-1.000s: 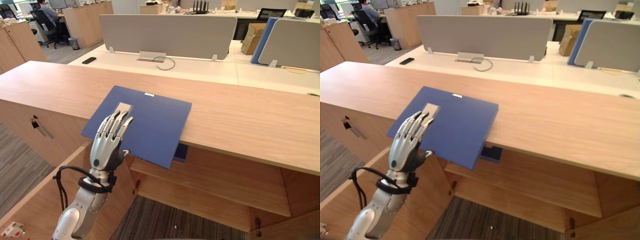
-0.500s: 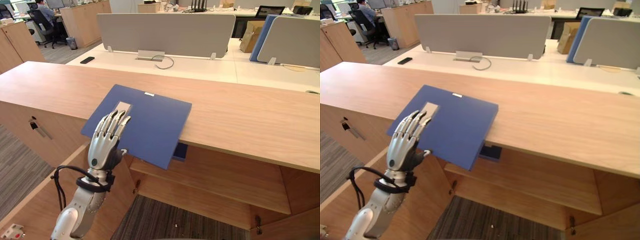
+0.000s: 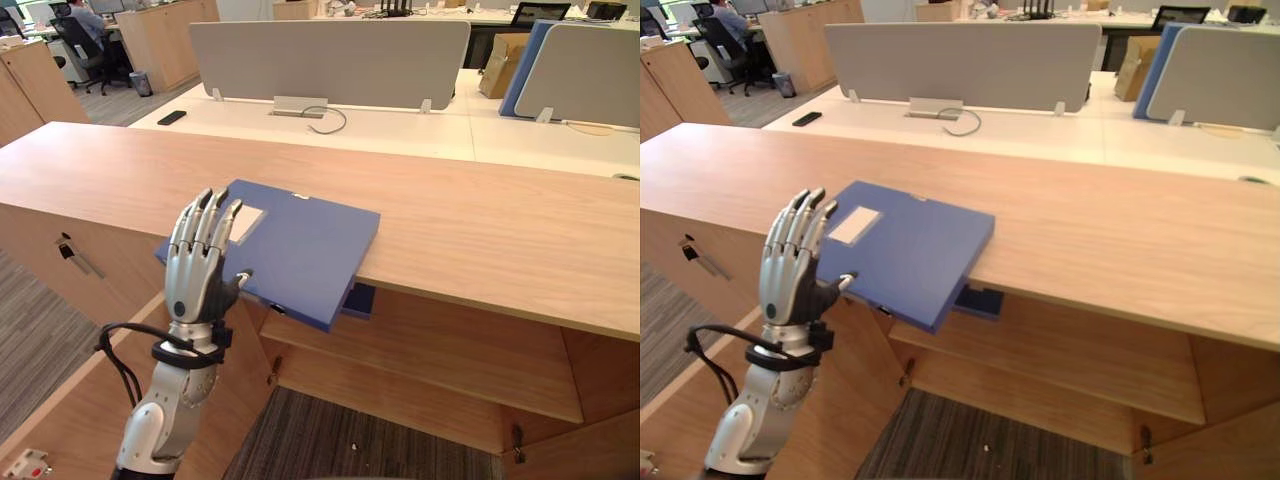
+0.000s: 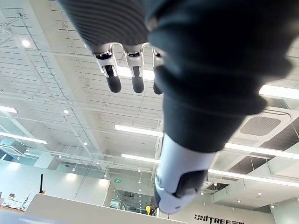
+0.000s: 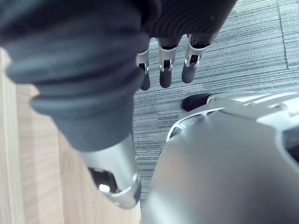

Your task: Walk over to the cabinet, pick up the folder, carry it to the office cabinet, place the folder inside the office cabinet, then close the office cabinet door

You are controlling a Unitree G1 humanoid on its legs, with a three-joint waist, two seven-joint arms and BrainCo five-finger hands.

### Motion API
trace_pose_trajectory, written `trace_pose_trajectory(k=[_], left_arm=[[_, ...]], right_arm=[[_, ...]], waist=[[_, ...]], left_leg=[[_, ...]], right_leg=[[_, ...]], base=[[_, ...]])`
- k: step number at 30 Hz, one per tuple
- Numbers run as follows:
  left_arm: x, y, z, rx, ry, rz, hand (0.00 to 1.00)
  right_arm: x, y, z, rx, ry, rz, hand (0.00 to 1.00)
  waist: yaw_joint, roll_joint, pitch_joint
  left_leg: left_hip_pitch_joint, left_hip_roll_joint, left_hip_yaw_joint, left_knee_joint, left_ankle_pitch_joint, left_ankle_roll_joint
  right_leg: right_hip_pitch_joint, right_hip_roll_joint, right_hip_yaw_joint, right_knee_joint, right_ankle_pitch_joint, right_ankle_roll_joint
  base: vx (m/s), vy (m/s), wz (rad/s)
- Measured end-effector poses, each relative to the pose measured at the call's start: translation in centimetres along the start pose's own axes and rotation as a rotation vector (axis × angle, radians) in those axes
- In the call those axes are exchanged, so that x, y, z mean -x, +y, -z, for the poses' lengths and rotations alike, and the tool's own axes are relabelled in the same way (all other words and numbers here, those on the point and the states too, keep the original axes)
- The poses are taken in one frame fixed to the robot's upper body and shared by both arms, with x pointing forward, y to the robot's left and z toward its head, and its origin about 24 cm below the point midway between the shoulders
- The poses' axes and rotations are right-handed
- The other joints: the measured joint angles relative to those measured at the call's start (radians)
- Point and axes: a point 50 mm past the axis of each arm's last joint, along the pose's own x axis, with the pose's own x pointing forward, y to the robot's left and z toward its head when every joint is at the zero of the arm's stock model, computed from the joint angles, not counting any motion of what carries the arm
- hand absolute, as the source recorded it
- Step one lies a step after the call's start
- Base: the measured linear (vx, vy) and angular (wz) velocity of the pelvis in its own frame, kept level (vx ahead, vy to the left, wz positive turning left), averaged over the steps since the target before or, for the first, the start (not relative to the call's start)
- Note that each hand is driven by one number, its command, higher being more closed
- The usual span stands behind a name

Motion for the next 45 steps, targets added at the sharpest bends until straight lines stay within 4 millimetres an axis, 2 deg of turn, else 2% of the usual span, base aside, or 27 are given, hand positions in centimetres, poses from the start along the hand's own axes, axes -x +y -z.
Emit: trace_pose_trajectory(k=[10,16,27,30,35,38,45], left_arm=[[-0.5,0.9,-0.7,0.098,0.05,-0.1,0.0],[-0.4,1.6,-0.3,0.078,0.081,-0.136,0.0],[2.3,1.1,0.1,0.08,0.196,-0.06,0.0],[2.6,0.8,0.0,0.084,0.201,-0.04,0.0],[3.5,-0.8,0.2,0.092,0.203,0.068,0.0],[4.3,-1.8,0.8,0.041,0.168,0.173,0.0],[4.4,-2.6,1.8,-0.057,0.096,0.254,0.0]], right_arm=[[0.1,-0.2,0.7,-0.026,0.026,0.011,0.0],[0.1,0.0,0.7,-0.021,0.026,0.006,0.0],[0.1,0.5,0.7,0.041,0.027,-0.016,0.0],[0.0,0.9,0.5,0.055,0.022,-0.026,0.0],[0.0,1.0,0.2,0.057,0.014,-0.029,0.0],[0.0,1.3,-0.3,0.087,-0.003,-0.04,0.0],[0.0,1.5,-0.4,0.095,-0.009,-0.046,0.0]], waist=[[0.023,-0.006,0.004],[0.027,-0.012,0.007],[0.048,-0.047,-0.001],[0.047,-0.055,-0.001],[0.04,-0.057,-0.001],[0.023,-0.058,-0.003],[0.008,-0.061,-0.007]], left_leg=[[-0.003,0.0,-0.011,0.0,0.0,0.0],[-0.005,0.0,-0.015,0.0,0.0,0.0],[-0.022,0.002,-0.047,0.001,0.004,-0.003],[-0.022,0.003,-0.049,0.001,0.006,-0.004],[-0.022,0.003,-0.049,0.0,0.007,-0.004],[-0.02,0.003,-0.047,0.0,0.007,-0.004],[-0.019,0.003,-0.035,-0.001,0.007,-0.004]], right_leg=[[-0.001,-0.002,-0.005,0.014,-0.009,0.002],[-0.002,-0.002,-0.007,0.017,-0.013,0.002],[-0.001,-0.002,-0.029,0.034,-0.028,0.0],[-0.003,-0.002,-0.029,0.039,-0.032,0.0],[-0.007,-0.001,-0.03,0.038,-0.031,-0.001],[-0.007,-0.001,-0.03,0.035,-0.031,-0.001],[-0.002,0.002,-0.026,0.007,-0.017,-0.005]], base=[[-0.01,0.002,0.02],[0.0,0.001,0.01],[-0.01,0.0,0.08],[-0.01,-0.001,0.02],[0.0,0.0,0.0],[0.0,0.0,0.0],[0.0,0.002,-0.03]])
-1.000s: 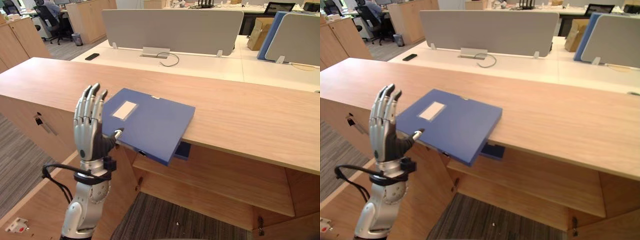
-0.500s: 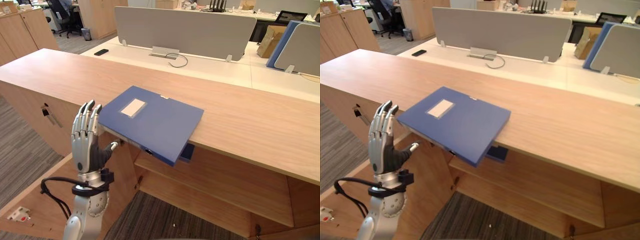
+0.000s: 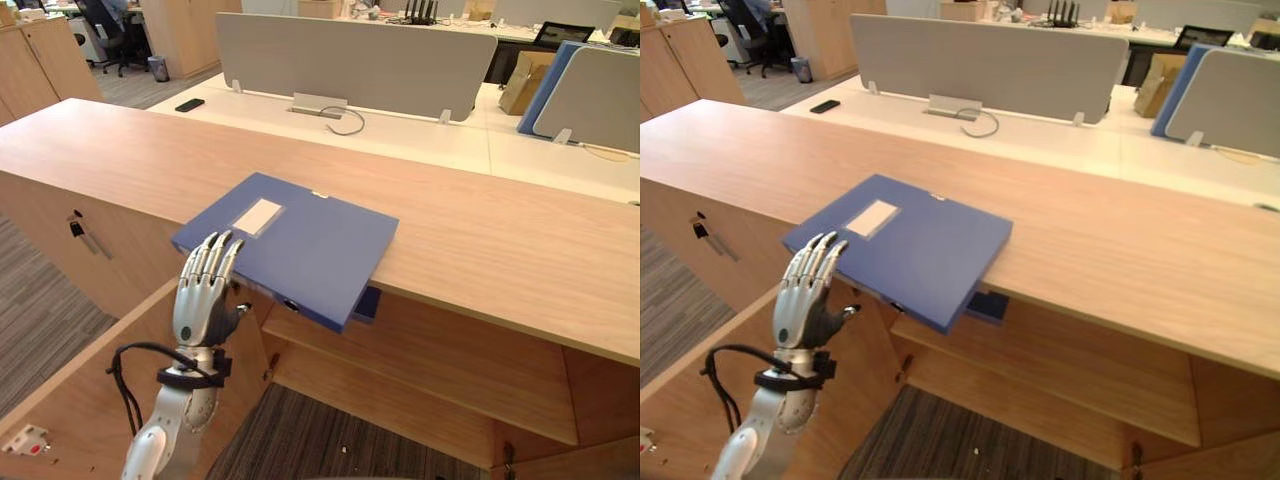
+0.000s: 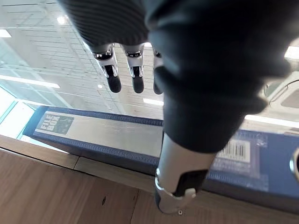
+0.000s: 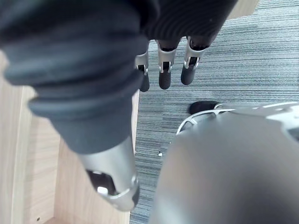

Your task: Walk over to the cabinet, pick up the folder, carry it to the office cabinet, place the folder inside the office cabinet, then close the office cabinet door

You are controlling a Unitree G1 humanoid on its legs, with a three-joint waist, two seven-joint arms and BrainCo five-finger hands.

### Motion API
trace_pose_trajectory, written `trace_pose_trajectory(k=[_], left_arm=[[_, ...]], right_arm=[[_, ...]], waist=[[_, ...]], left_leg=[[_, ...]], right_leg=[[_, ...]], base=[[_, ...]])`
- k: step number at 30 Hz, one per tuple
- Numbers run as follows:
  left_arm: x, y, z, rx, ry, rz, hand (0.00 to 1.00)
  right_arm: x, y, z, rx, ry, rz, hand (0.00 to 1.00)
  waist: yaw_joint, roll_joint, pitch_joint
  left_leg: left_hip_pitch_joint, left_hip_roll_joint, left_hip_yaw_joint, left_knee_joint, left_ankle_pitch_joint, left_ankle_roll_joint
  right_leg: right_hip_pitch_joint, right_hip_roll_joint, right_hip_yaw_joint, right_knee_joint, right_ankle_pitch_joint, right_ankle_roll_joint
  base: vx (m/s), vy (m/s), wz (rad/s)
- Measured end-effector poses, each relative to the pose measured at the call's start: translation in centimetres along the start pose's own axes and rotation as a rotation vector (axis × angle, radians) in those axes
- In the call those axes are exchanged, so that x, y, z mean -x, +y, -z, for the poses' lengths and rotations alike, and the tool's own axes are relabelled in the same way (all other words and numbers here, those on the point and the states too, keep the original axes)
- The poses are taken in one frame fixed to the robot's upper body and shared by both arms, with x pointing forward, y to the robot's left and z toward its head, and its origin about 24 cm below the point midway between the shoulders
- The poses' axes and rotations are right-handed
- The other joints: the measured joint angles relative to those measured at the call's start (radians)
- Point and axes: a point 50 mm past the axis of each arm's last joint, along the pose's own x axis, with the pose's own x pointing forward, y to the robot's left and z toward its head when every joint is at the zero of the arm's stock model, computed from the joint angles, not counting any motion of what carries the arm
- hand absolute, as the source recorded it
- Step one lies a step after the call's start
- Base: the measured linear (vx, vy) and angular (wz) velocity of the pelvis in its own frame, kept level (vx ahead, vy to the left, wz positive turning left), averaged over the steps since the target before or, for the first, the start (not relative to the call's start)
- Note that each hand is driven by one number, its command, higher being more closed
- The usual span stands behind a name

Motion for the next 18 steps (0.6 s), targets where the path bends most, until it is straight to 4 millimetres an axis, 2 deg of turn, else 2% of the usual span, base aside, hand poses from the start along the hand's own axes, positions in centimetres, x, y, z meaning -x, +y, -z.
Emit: trace_pose_trajectory(k=[4,18], left_arm=[[0.1,-1.0,0.5,-0.067,-0.034,0.062,0.0],[-0.8,-1.9,0.7,-0.16,-0.093,0.098,0.0]], right_arm=[[-0.1,0.2,-0.4,-0.001,-0.011,-0.006,0.0],[-0.1,0.4,-0.8,-0.012,-0.019,-0.001,0.0]], waist=[[-0.015,0.0,0.0],[-0.027,0.004,-0.001]], left_leg=[[0.0,0.0,0.016,0.0,0.0,0.0],[0.016,-0.003,0.036,0.0,-0.001,0.002]], right_leg=[[0.004,0.004,0.007,-0.032,0.02,-0.001],[0.024,0.008,0.026,-0.078,0.056,-0.001]], base=[[-0.01,0.011,-0.09],[-0.03,0.016,-0.05]])
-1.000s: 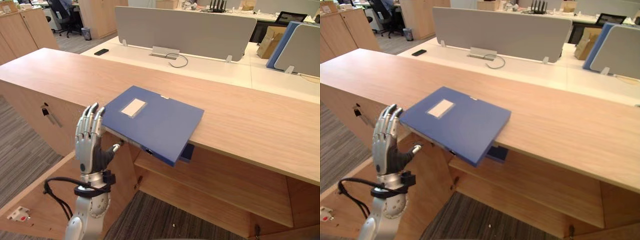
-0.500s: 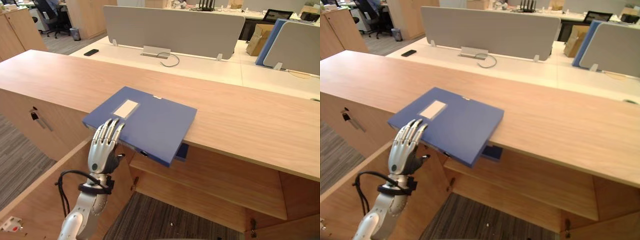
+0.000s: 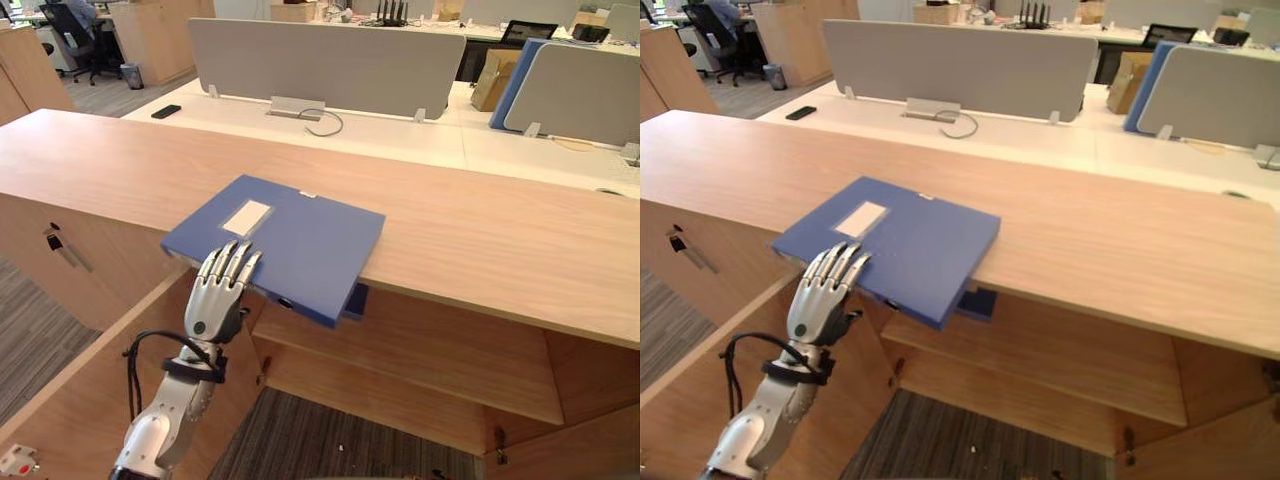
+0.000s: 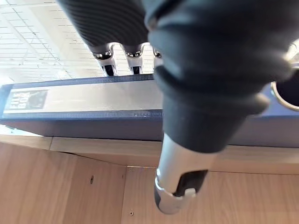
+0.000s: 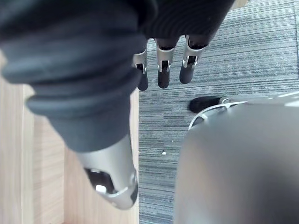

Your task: Walk over to the cabinet, pick up the folder, carry it to the office cabinet, place the folder inside the office cabinet, then close the office cabinet door

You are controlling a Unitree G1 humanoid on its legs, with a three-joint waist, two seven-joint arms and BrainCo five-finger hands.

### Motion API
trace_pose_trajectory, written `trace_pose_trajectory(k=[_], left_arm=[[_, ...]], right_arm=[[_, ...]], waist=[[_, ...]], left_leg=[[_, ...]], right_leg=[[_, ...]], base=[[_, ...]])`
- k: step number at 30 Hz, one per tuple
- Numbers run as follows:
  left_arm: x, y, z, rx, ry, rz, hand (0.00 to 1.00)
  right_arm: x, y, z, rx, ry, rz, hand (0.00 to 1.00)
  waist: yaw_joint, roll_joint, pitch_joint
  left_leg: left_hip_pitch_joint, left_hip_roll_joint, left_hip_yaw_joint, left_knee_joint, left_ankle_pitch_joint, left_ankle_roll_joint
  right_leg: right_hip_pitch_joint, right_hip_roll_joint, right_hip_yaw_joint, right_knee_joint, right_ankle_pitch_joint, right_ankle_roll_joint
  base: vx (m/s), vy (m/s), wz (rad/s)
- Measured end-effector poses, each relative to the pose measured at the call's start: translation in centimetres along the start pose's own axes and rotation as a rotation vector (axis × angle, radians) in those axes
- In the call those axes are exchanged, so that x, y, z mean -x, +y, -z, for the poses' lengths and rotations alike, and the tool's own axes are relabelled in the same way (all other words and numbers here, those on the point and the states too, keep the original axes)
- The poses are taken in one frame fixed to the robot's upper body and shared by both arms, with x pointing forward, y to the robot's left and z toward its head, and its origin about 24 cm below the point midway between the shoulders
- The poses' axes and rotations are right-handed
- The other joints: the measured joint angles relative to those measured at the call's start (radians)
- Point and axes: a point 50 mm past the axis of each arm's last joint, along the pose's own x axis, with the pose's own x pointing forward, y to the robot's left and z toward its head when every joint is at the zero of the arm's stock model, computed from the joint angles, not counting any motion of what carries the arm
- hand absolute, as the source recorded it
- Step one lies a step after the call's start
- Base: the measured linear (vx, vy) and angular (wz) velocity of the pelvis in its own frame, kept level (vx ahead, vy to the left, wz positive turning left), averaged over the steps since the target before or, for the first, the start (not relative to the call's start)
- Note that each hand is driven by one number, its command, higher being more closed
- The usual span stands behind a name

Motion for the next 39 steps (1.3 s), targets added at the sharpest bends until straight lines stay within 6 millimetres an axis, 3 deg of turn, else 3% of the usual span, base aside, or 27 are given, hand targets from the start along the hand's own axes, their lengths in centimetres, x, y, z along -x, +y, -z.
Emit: trace_pose_trajectory(k=[14,22,23,32,39], left_arm=[[-3.3,0.7,-1.2,-0.008,-0.031,-0.113,0.0],[-3.7,-1.9,-1.1,0.018,0.055,-0.062,0.0],[-4.0,-2.2,-0.9,0.014,0.07,-0.057,1.0],[-5.1,-2.9,0.3,0.01,0.143,-0.087,1.0],[-4.6,-3.8,0.9,0.009,0.18,-0.061,1.0]], right_arm=[[-0.1,0.2,-0.7,0.037,-0.017,0.0,0.0],[-0.1,0.2,-0.8,0.042,-0.024,0.007,0.0],[-0.1,0.2,-1.0,0.045,-0.027,0.007,0.0],[-0.1,0.3,-1.3,0.047,-0.035,0.009,0.0],[-0.1,0.2,-1.3,0.046,-0.034,0.013,0.0]], waist=[[-0.018,0.004,0.002],[-0.018,0.007,0.004],[-0.019,0.008,0.004],[-0.034,0.013,0.001],[-0.041,0.022,-0.004]], left_leg=[[0.005,0.0,0.005,0.0,0.0,0.0],[0.022,0.002,0.029,0.0,-0.002,-0.001],[0.022,0.002,0.031,0.0,-0.002,-0.001],[0.028,0.002,0.038,0.0,-0.003,-0.002],[0.039,0.002,0.046,-0.002,-0.007,-0.005]], right_leg=[[0.004,0.001,0.003,-0.004,0.001,-0.001],[0.004,0.002,0.029,-0.004,0.005,-0.004],[0.001,0.002,0.032,-0.004,0.008,-0.004],[0.0,0.003,0.044,-0.004,0.011,-0.004],[0.01,0.004,0.055,-0.021,0.022,-0.002]], base=[[0.0,0.001,0.0],[-0.03,0.015,-0.08],[-0.04,0.014,-0.08],[-0.02,0.009,-0.03],[-0.04,0.014,-0.04]])
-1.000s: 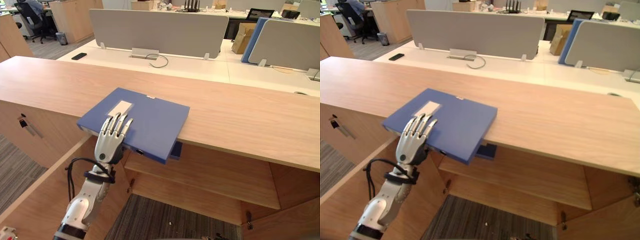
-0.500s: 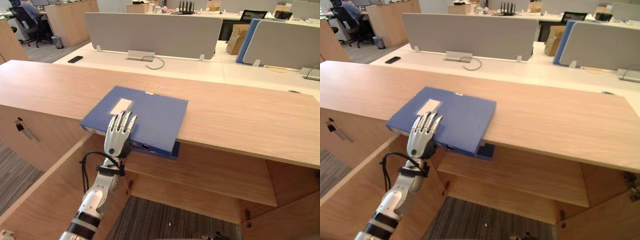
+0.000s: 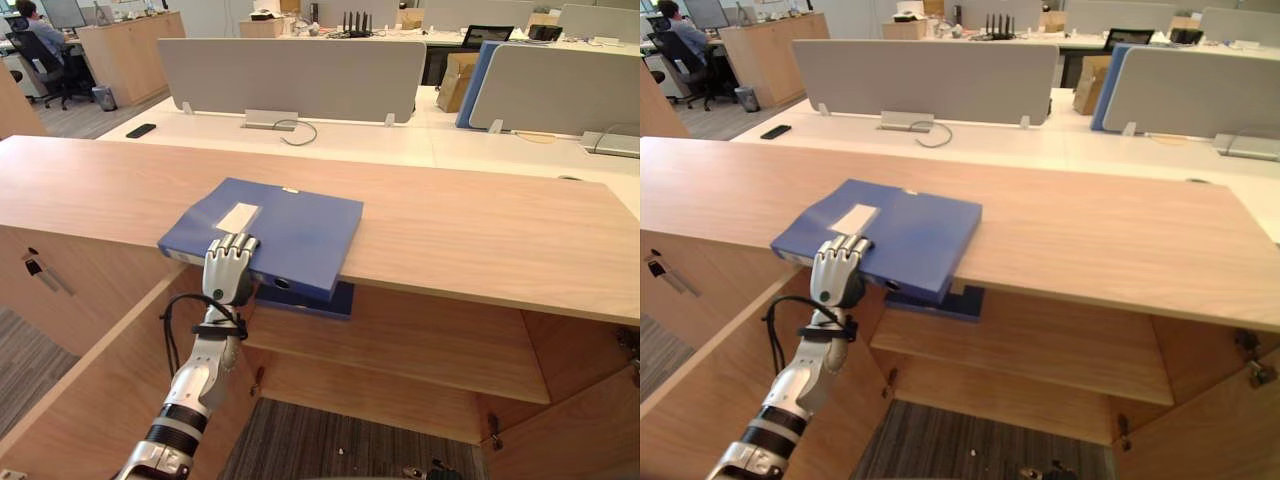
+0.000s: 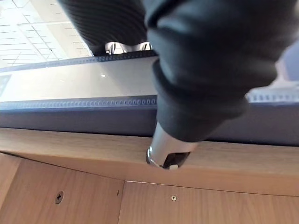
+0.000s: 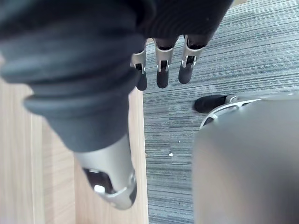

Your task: Walk over to the cabinet, pick up the folder, carry it to the office cabinet, place the folder inside the office cabinet, then close the office cabinet door

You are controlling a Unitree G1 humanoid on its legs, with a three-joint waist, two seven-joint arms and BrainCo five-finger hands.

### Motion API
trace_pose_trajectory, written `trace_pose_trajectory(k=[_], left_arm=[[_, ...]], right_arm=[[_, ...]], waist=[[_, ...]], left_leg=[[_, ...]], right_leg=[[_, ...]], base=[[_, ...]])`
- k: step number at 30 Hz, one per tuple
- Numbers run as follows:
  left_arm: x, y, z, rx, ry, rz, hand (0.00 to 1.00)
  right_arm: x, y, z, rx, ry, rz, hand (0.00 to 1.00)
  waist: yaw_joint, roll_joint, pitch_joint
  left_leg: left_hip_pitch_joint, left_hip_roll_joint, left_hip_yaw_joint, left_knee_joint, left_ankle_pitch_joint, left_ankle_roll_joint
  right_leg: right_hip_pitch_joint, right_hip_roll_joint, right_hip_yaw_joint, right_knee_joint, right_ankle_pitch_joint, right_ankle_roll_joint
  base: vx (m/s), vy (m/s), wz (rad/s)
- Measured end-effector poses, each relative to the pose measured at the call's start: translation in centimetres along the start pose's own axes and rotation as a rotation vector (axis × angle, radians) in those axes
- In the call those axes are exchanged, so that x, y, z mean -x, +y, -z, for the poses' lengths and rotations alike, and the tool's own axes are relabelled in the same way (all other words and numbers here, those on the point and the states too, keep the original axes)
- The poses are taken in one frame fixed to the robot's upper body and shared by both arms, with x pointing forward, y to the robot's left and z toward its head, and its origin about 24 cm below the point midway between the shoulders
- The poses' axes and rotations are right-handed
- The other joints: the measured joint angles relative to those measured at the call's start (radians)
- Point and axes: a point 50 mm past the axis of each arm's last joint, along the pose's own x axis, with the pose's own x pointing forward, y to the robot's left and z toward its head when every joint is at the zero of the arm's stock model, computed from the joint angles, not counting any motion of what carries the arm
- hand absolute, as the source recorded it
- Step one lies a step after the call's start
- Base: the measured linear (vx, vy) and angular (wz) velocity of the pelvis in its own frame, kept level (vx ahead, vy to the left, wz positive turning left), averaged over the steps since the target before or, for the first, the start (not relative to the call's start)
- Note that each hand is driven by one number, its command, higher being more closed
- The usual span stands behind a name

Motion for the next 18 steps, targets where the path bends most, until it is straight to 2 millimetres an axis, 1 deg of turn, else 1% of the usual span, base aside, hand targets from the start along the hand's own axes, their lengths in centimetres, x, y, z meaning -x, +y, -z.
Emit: trace_pose_trajectory(k=[8,11,12,15,16,17,18], left_arm=[[-0.1,-0.1,0.0,0.005,0.008,0.002,1.0],[-0.2,0.2,-0.6,0.046,0.022,-0.021,1.0],[-0.2,0.6,-0.8,0.082,0.035,-0.038,1.0],[-0.3,2.8,-2.4,0.243,0.065,-0.116,1.0],[-0.2,4.2,-3.1,0.336,0.066,-0.168,1.0],[-0.2,4.9,-3.4,0.386,0.065,-0.194,1.0],[-0.1,6.0,-4.0,0.487,0.049,-0.228,1.0]], right_arm=[[0.0,-0.1,0.0,-0.015,0.003,0.005,0.0],[0.0,-0.1,0.0,-0.017,0.003,0.01,0.0],[0.0,-0.1,0.1,-0.018,0.003,0.011,0.0],[0.0,-0.3,0.2,-0.035,0.007,0.021,0.0],[0.0,-0.3,0.2,-0.065,0.007,0.024,0.0],[0.0,-0.4,0.2,-0.078,0.007,0.025,0.0],[0.0,-0.4,0.2,-0.115,0.007,0.029,0.0]], waist=[[-0.001,0.003,-0.002],[0.0,0.006,-0.002],[-0.001,0.007,-0.001],[-0.002,0.01,-0.005],[0.003,0.013,-0.006],[0.005,0.014,-0.005],[0.007,0.016,-0.004]], left_leg=[[0.0,0.0,0.0,-0.002,0.0,0.0],[-0.002,0.0,-0.001,0.0,0.0,0.0],[-0.004,0.0,0.0,0.0,0.0,0.0],[-0.019,0.001,0.005,0.001,-0.002,-0.002],[-0.035,0.001,0.014,0.002,-0.002,-0.002],[-0.041,0.002,0.02,0.002,-0.002,-0.002],[-0.049,0.002,0.033,0.002,-0.001,-0.002]], right_leg=[[-0.001,0.0,0.001,-0.001,0.001,0.0],[-0.002,0.0,0.001,-0.001,0.001,0.0],[-0.004,0.0,0.002,-0.002,0.001,0.0],[-0.024,0.0,0.006,0.001,0.001,0.0],[-0.052,0.0,0.018,0.01,0.001,0.0],[-0.065,0.0,0.025,0.014,0.001,0.0],[-0.079,0.0,0.039,0.023,0.001,0.0]], base=[[-0.02,0.005,0.0],[0.0,0.0,0.0],[0.0,0.0,0.0],[0.01,0.01,-0.05],[0.01,0.02,-0.17],[0.03,0.027,-0.27],[0.04,0.027,-0.29]])
